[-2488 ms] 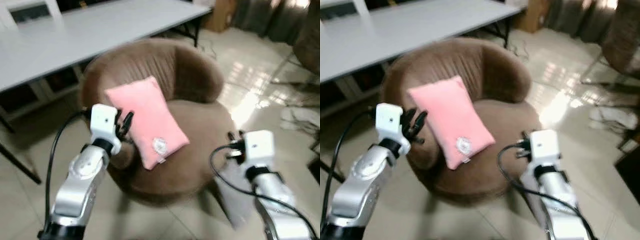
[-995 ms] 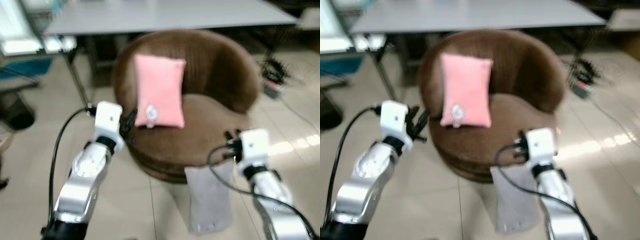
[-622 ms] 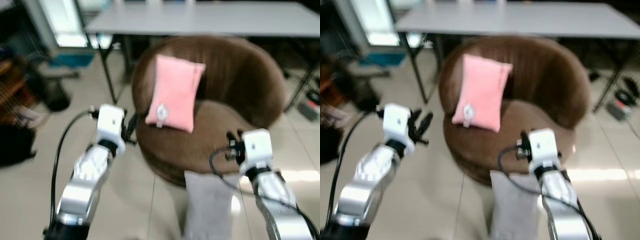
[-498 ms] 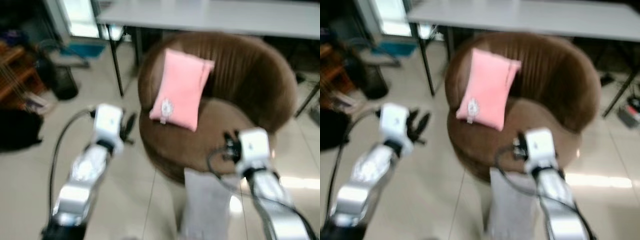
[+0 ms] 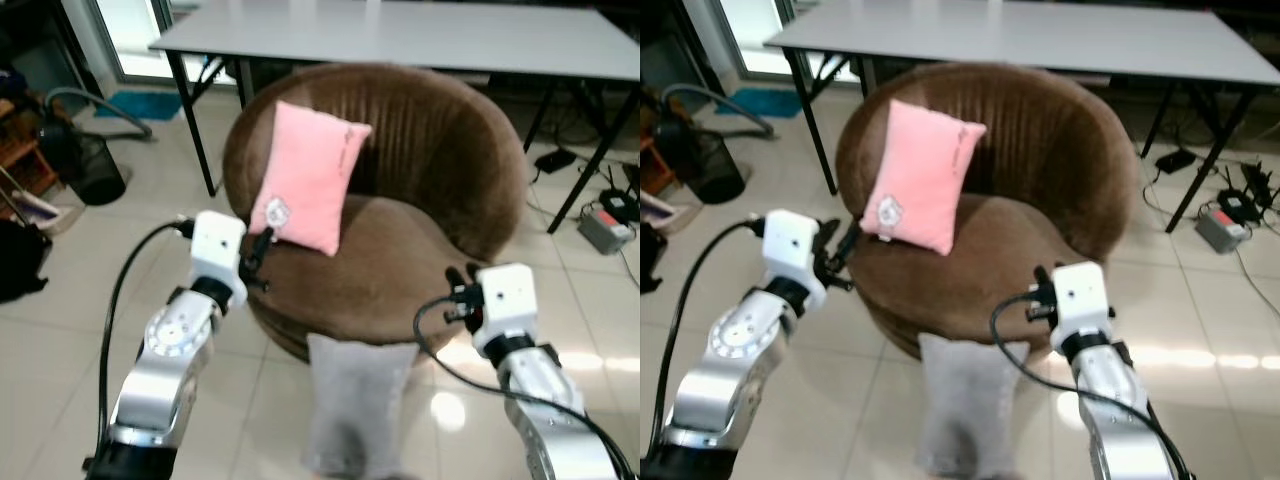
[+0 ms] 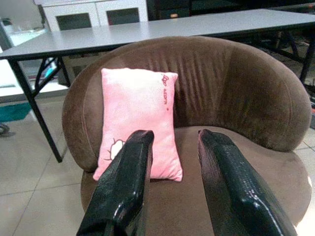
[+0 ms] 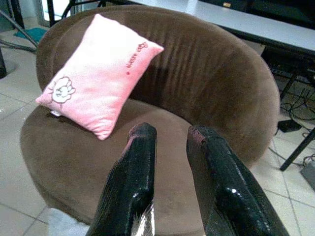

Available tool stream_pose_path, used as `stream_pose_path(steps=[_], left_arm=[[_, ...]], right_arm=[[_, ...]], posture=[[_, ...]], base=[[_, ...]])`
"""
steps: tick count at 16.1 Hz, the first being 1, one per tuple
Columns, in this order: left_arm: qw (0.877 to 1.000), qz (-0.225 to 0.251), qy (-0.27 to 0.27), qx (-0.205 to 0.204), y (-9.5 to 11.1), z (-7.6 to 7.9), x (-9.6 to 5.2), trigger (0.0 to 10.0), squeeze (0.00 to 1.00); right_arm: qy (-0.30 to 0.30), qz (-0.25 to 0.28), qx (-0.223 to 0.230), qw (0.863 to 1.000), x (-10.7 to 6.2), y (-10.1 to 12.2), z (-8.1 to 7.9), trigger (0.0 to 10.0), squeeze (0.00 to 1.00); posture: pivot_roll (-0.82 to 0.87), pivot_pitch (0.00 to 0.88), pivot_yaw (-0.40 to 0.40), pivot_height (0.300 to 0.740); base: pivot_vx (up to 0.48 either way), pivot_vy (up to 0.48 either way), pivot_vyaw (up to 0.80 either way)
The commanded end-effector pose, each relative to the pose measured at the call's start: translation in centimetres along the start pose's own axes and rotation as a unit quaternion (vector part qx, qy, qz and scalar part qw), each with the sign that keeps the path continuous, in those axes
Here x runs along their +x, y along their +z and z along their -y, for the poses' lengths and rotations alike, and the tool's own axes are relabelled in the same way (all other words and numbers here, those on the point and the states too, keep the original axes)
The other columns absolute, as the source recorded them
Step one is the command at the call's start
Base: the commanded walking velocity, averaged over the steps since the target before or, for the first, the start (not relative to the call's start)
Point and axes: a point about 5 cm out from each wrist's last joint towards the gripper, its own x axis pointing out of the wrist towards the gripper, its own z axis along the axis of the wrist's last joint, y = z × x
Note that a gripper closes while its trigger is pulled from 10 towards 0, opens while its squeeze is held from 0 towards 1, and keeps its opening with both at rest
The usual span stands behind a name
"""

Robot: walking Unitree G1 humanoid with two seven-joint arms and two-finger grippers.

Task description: Move the pillow to the sofa from floor

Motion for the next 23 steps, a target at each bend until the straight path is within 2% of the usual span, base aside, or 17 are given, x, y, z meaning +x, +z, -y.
stream_pose_path(steps=[1, 8, 10, 13, 14, 16, 20, 23], left_arm=[[1.000, 0.004, -0.001, 0.002, 0.1, 0.1, 0.0, 10.0, 0.00], [1.000, 0.016, 0.005, -0.003, 0.3, 0.0, -0.3, 10.0, 0.00], [1.000, 0.023, 0.015, 0.000, 0.0, -0.3, -0.9, 10.0, 0.00], [0.998, 0.046, 0.031, 0.011, 0.2, -0.6, -1.7, 10.0, 0.00], [0.998, 0.051, 0.030, -0.002, 0.3, -0.6, -1.8, 10.0, 0.00], [0.996, 0.077, 0.038, 0.000, 0.8, -0.6, -1.8, 10.0, 0.00], [0.994, 0.099, 0.033, 0.008, 1.1, -0.5, -1.9, 10.0, 0.00], [0.994, 0.104, 0.030, 0.009, 1.1, -0.4, -1.8, 10.0, 0.00]], right_arm=[[0.003, 0.009, -0.009, 1.000, 0.1, 0.5, 0.3, 10.0, 0.00], [0.057, 0.015, -0.019, 0.998, 0.2, 0.7, -0.5, 10.0, 0.00], [0.084, 0.020, -0.029, 0.996, 0.2, 0.8, -0.9, 10.0, 0.00], [0.084, 0.022, -0.027, 0.996, 0.2, 0.8, -1.0, 10.0, 0.00], [0.078, 0.023, -0.027, 0.996, 0.2, 0.8, -1.0, 10.0, 0.00], [0.024, 0.027, -0.024, 0.999, 0.3, 0.5, -0.4, 10.0, 0.00], [0.050, 0.027, -0.024, 0.998, 0.1, 0.5, -0.7, 10.0, 0.00], [0.049, 0.032, -0.022, 0.998, 0.2, 0.6, -0.8, 10.0, 0.00]], posture=[[-0.05, 0.009, 0.053, 0.740], [-0.05, 0.020, 0.040, 0.740], [-0.05, 0.024, 0.038, 0.740], [-0.04, 0.028, 0.031, 0.740], [-0.04, 0.029, 0.030, 0.740], [-0.04, 0.031, 0.030, 0.740], [-0.05, 0.034, 0.027, 0.740], [-0.04, 0.039, 0.024, 0.740]], base=[[0.000, -0.480, 0.80], [0.000, -0.480, 0.80], [0.000, -0.480, 0.80], [0.000, -0.472, 0.80], [0.000, 0.000, 0.80], [0.000, 0.000, 0.00], [0.065, 0.000, 0.00], [0.344, 0.000, 0.74]])
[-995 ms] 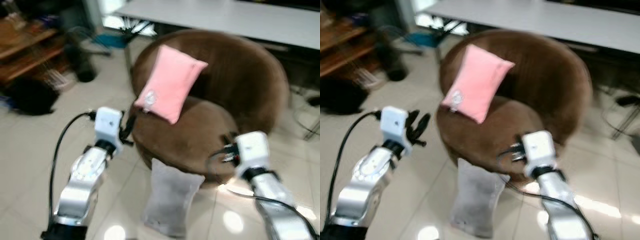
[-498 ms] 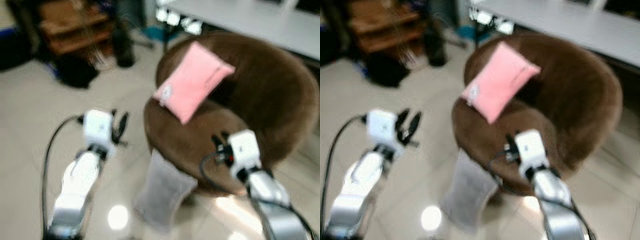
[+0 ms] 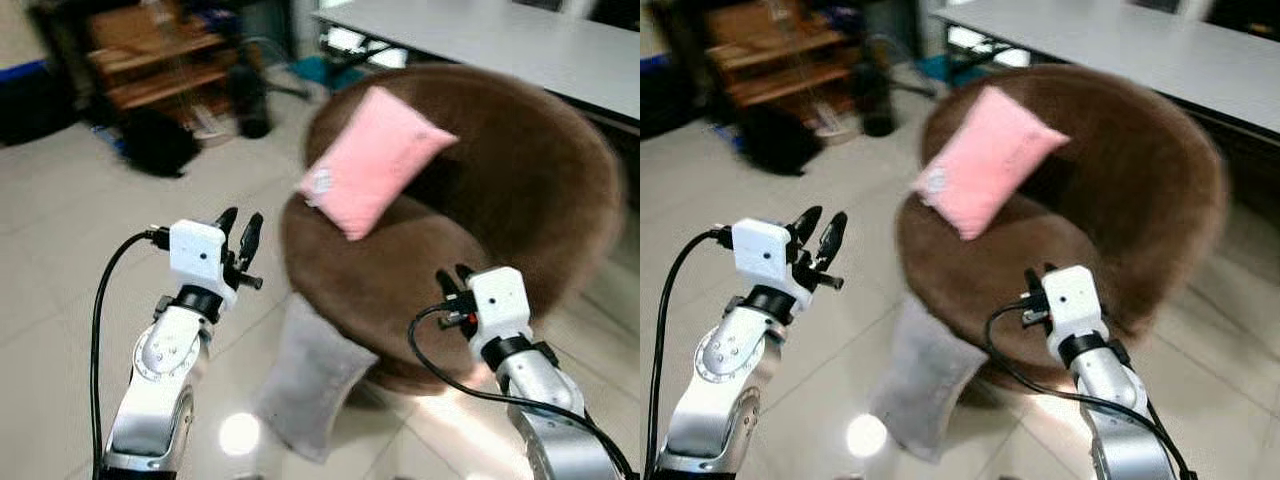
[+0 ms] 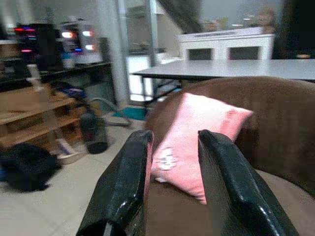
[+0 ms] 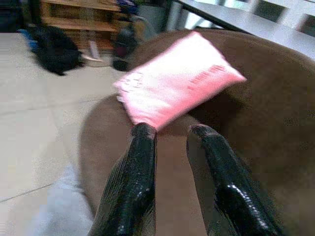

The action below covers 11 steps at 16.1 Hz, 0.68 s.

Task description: Move the pillow to the sofa from floor

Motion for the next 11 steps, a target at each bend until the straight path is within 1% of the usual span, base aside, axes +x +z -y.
stream_pose_path(steps=[1, 3, 11], left_arm=[[1.000, 0.002, 0.004, 0.010, 0.09, -0.45, 0.00, 10.0, 0.00], [1.000, 0.004, 0.002, 0.008, 0.14, -0.45, 0.09, 10.0, 0.00], [1.000, 0.002, -0.006, 0.008, -0.01, -0.36, 0.01, 10.0, 0.00]], right_arm=[[0.003, 0.016, 0.001, 1.000, 0.39, 0.63, -0.23, 10.0, 0.00], [-0.011, 0.017, 0.016, 1.000, 0.53, 0.66, 0.00, 10.0, 0.00], [-0.012, 0.015, 0.016, 1.000, 0.31, 0.61, 0.20, 10.0, 0.00]], posture=[[-0.04, 0.037, 0.025, 0.740], [-0.04, 0.039, 0.025, 0.740], [-0.04, 0.045, 0.034, 0.740]], base=[[0.364, 0.000, 0.80], [0.371, 0.000, 0.00], [0.383, 0.000, 0.00]])
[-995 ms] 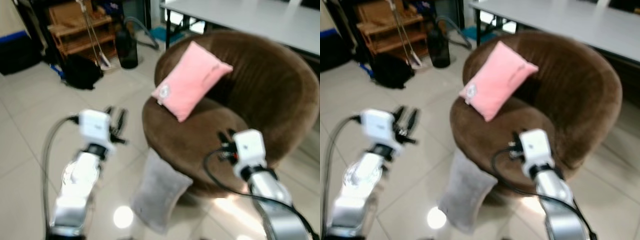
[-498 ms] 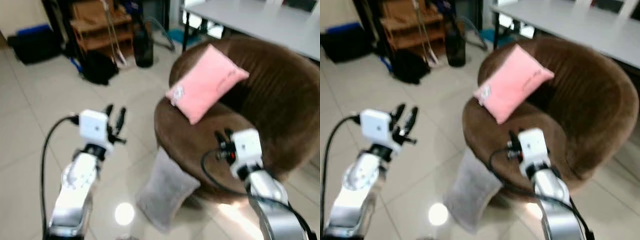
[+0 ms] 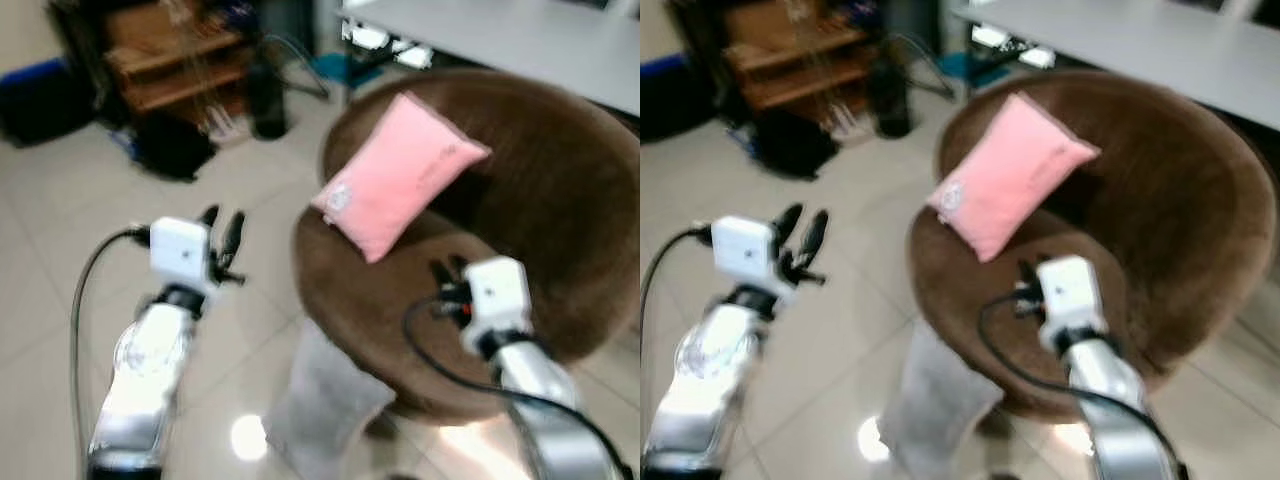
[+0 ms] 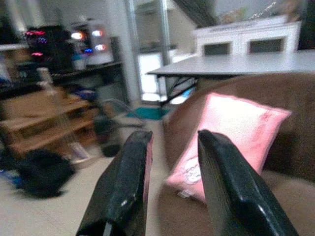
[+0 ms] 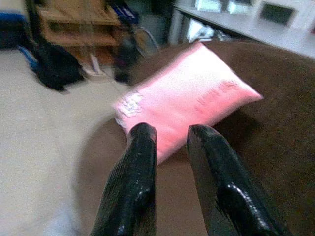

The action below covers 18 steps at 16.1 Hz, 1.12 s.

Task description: Move the pillow to the sofa from floor

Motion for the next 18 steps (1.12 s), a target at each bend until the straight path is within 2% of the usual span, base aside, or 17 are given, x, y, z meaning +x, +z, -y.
stream_pose_path(steps=[1, 7, 18], left_arm=[[1.000, -0.002, 0.004, 0.013, 0.1, -0.7, -0.3, 10.0, 0.00], [1.000, -0.023, 0.006, 0.008, -0.8, -1.1, -0.4, 10.0, 0.00], [0.999, -0.033, 0.010, 0.012, -1.4, -1.2, -1.0, 10.0, 0.00]], right_arm=[[0.008, 0.017, 0.008, 1.000, 0.3, 0.8, -0.5, 10.0, 0.00], [0.027, 0.010, 0.025, 0.999, 0.2, 0.4, -0.7, 10.0, 0.00], [0.047, 0.005, 0.023, 0.999, 0.1, 0.0, -0.8, 10.0, 0.00]], posture=[[-0.04, 0.044, 0.033, 0.740], [-0.04, 0.040, 0.032, 0.731], [-0.04, 0.058, 0.023, 0.621]], base=[[0.382, 0.000, 0.00], [0.000, 0.000, 0.00], [0.000, 0.000, 0.00]])
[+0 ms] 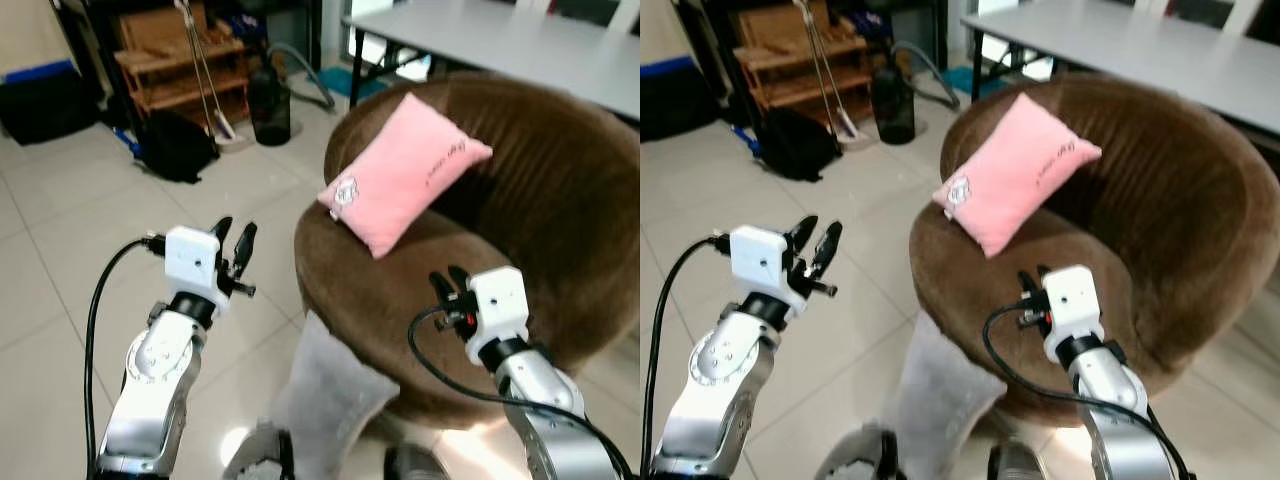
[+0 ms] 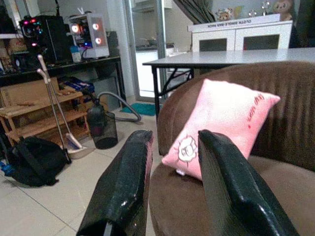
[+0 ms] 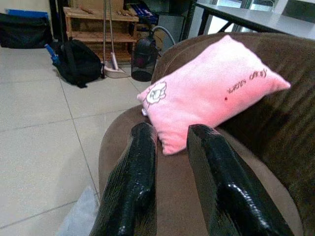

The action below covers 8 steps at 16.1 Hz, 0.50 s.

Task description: Move the pillow to the sofa from floor

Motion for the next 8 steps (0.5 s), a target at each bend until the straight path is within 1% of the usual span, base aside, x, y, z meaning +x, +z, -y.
stream_pose_path(steps=[1, 4, 7, 8], left_arm=[[1.000, -0.008, 0.002, 0.000, -0.34, -0.05, -0.22, 10.0, 0.00], [1.000, -0.002, 0.009, -0.004, -0.16, -0.02, -0.28, 10.0, 0.00], [1.000, -0.006, 0.014, -0.013, -0.26, 0.02, -0.38, 10.0, 0.00], [1.000, -0.006, 0.015, -0.012, -0.26, -0.01, -0.42, 10.0, 0.00]], right_arm=[[0.006, 0.002, -0.001, 1.000, 0.13, -0.04, 0.07, 10.0, 0.00], [0.007, -0.005, -0.012, 1.000, 0.18, -0.22, 0.25, 10.0, 0.00], [0.005, -0.006, -0.019, 1.000, 0.35, -0.17, 0.53, 10.0, 0.00], [0.005, -0.006, -0.020, 1.000, 0.34, -0.15, 0.54, 10.0, 0.00]], posture=[[-0.04, 0.056, 0.024, 0.621], [-0.04, 0.057, 0.017, 0.621], [-0.04, 0.058, 0.008, 0.621], [-0.04, 0.056, 0.008, 0.621]], base=[[0.000, 0.000, 0.00], [0.000, 0.000, 0.00], [0.000, 0.000, 0.00], [0.000, 0.281, 0.00]])
